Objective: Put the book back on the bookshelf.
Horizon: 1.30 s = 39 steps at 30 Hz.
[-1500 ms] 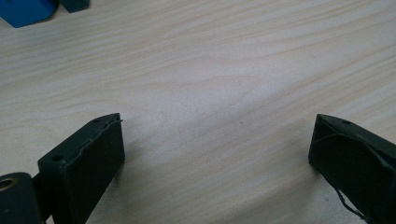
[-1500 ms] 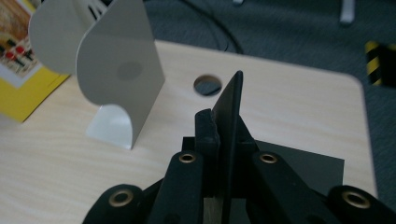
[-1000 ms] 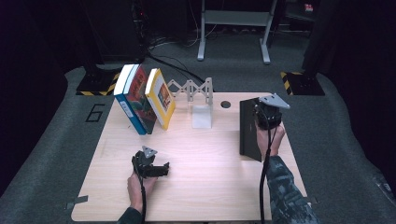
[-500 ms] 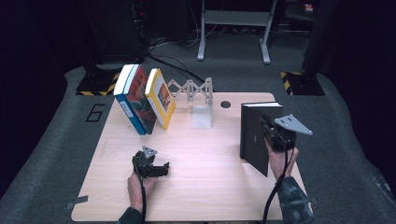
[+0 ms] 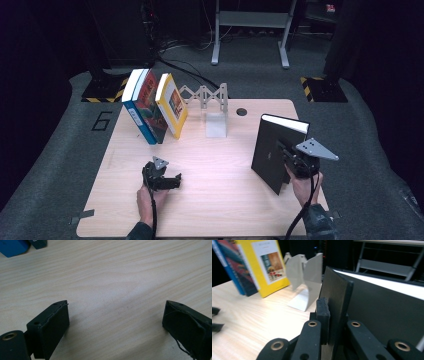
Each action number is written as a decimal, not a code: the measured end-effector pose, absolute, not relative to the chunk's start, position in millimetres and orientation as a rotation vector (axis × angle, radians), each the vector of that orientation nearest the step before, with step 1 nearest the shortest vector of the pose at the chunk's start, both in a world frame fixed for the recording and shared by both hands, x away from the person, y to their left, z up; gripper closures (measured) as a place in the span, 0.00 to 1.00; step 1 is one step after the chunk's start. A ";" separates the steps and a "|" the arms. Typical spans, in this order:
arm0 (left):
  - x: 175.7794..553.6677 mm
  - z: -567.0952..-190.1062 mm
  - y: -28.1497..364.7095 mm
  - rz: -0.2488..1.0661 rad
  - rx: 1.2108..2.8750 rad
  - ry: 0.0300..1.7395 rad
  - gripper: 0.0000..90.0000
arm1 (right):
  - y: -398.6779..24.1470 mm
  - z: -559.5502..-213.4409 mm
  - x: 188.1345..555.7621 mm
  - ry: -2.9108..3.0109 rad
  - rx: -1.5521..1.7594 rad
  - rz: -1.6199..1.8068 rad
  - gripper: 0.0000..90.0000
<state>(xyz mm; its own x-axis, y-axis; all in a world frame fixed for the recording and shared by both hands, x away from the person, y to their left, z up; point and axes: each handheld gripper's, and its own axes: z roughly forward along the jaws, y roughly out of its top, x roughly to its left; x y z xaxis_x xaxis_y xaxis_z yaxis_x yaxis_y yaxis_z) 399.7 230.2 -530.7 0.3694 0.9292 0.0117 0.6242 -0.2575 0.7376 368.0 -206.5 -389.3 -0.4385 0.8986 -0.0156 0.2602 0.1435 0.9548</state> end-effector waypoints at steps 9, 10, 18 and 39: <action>399.5 -530.8 229.7 0.606 1.978 1.339 0.08 | -191.9 -405.4 370.4 1.918 1.026 1.289 0.99; 399.3 -530.7 230.0 0.603 1.982 1.337 0.08 | -190.1 -412.2 369.5 1.920 1.014 1.280 0.99; 399.6 -530.8 229.6 0.605 1.973 1.340 0.09 | -188.7 -408.8 385.7 1.977 1.016 1.303 0.98; 399.7 -530.8 229.7 0.604 1.973 1.340 0.09 | -204.5 -409.4 358.5 1.986 1.052 1.296 0.59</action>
